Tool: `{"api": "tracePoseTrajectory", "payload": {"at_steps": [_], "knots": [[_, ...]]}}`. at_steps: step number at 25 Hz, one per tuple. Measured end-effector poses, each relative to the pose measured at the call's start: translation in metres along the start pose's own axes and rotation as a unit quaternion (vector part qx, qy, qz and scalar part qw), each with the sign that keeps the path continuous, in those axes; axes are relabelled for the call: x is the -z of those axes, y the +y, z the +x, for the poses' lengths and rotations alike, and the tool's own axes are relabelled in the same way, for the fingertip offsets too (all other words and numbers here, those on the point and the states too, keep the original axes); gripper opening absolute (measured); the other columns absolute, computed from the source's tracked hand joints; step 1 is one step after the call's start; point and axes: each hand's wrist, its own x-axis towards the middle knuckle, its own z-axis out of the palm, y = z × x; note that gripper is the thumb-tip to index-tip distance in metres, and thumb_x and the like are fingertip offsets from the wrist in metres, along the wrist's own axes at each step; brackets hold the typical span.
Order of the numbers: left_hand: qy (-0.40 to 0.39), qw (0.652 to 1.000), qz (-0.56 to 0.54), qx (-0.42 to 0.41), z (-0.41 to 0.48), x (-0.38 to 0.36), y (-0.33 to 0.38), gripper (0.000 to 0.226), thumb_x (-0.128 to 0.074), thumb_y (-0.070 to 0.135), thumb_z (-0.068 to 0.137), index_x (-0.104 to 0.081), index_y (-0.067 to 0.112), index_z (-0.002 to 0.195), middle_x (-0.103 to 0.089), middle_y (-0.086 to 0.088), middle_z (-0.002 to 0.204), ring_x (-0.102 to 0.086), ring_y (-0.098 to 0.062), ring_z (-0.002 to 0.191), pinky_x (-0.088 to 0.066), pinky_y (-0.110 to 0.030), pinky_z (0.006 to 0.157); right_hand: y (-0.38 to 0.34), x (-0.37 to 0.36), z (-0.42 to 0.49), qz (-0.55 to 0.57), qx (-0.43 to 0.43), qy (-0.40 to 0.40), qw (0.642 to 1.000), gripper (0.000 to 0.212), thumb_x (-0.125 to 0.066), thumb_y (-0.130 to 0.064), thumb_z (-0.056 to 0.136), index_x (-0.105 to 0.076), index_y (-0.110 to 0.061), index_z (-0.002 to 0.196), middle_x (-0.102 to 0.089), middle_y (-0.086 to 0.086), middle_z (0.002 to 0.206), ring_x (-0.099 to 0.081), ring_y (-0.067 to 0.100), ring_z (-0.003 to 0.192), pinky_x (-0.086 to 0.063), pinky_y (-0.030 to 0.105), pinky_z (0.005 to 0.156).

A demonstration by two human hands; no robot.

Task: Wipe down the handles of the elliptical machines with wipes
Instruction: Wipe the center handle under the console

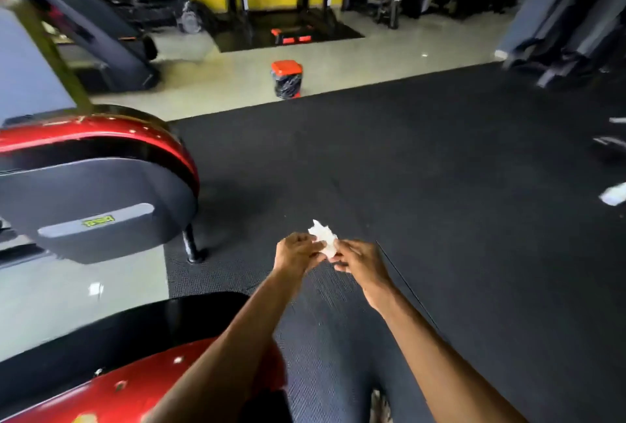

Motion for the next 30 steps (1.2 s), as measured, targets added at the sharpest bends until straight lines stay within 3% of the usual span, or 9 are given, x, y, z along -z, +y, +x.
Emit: {"api": "tracePoseTrajectory", "payload": {"at_steps": [2,6,10,14,17,20,23,28,30], "knots": [[0.037,0.999,-0.011,-0.006,0.031,-0.022,0.01,0.028,-0.074,0.0,0.089,-0.064,-0.017,0.109,-0.07,-0.021,0.086,-0.068,-0.011,0.059,-0.054,-0.018,0.054,-0.008,0.016,0.055,0.014,-0.029,-0.058,0.998,0.022,-0.066,-0.021,0.102,-0.075,-0.002,0.11,-0.079,0.016,0.097,-0.077,0.023,0.087,-0.062,0.032,0.075],[0.07,0.996,0.033,-0.053,0.065,-0.044,0.039,0.038,-0.087,0.013,0.08,-0.071,0.006,0.113,-0.077,-0.019,0.104,-0.074,-0.025,0.092,-0.059,-0.04,0.093,-0.047,0.016,0.138,0.053,-0.07,-0.141,0.986,0.02,-0.067,-0.022,0.101,-0.078,-0.005,0.099,-0.079,0.015,0.092,-0.076,0.022,0.084,-0.062,0.029,0.072],[0.252,0.935,0.203,-0.144,0.105,-0.032,0.07,0.036,-0.088,0.035,0.074,-0.077,0.031,0.107,-0.079,0.001,0.101,-0.073,-0.01,0.091,-0.058,-0.03,0.087,-0.085,-0.02,0.196,0.056,-0.096,-0.233,0.966,0.018,-0.067,-0.024,0.1,-0.078,-0.01,0.095,-0.081,0.006,0.092,-0.075,0.016,0.082,-0.064,0.035,0.078],[0.342,0.876,0.271,-0.205,0.148,-0.008,0.099,0.021,-0.068,0.023,0.097,-0.079,0.027,0.114,-0.075,0.02,0.092,-0.065,0.016,0.077,-0.048,-0.007,0.071,-0.105,-0.076,0.253,0.055,-0.121,-0.316,0.94,0.016,-0.067,-0.023,0.101,-0.076,-0.009,0.098,-0.079,0.005,0.087,-0.076,0.02,0.084,-0.063,0.037,0.079],[0.413,0.866,0.181,-0.218,0.189,0.026,0.115,0.017,-0.064,0.021,0.098,-0.08,0.021,0.106,-0.075,0.016,0.08,-0.067,0.01,0.072,-0.05,-0.013,0.07,-0.118,-0.124,0.296,0.06,-0.121,-0.389,0.911,0.015,-0.065,-0.021,0.102,-0.073,-0.008,0.103,-0.078,0.009,0.092,-0.076,0.019,0.086,-0.061,0.038,0.083],[0.437,0.867,-0.087,-0.222,0.22,0.066,0.146,0.017,-0.06,0.017,0.102,-0.076,0.011,0.098,-0.077,-0.002,0.083,-0.072,-0.015,0.075,-0.059,-0.03,0.07,-0.136,-0.172,0.338,0.032,-0.114,-0.456,0.882,0.011,-0.066,-0.016,0.101,-0.073,-0.007,0.099,-0.077,0.007,0.088,-0.074,0.016,0.082,-0.061,0.037,0.084],[0.454,0.828,-0.244,-0.22,0.232,0.1,0.18,0.019,-0.055,0.012,0.103,-0.072,0.01,0.096,-0.075,-0.01,0.086,-0.073,-0.021,0.076,-0.06,-0.028,0.067,-0.157,-0.225,0.368,-0.041,-0.1,-0.517,0.849,0.006,-0.071,-0.011,0.096,-0.074,-0.006,0.096,-0.075,0.012,0.091,-0.069,0.017,0.079,-0.06,0.032,0.077],[0.532,0.776,-0.243,-0.236,0.245,0.168,0.216,0.018,-0.052,0.012,0.105,-0.069,0.009,0.103,-0.073,-0.01,0.089,-0.071,-0.025,0.081,-0.06,-0.037,0.07,-0.181,-0.335,0.406,-0.113,0.032,-0.538,0.834,0.007,-0.072,-0.02,0.094,-0.069,-0.021,0.101,-0.074,-0.008,0.092,-0.07,0.003,0.077,-0.053,0.028,0.07],[0.546,0.77,-0.228,-0.239,0.248,0.197,0.227,0.018,-0.053,0.012,0.105,-0.07,0.012,0.098,-0.071,-0.008,0.086,-0.068,-0.023,0.077,-0.059,-0.032,0.061,-0.19,-0.384,0.416,-0.111,0.07,-0.589,0.797,0.031,-0.082,-0.037,0.087,-0.07,-0.027,0.113,-0.075,-0.014,0.104,-0.072,0.003,0.094,-0.055,0.025,0.078]]}}
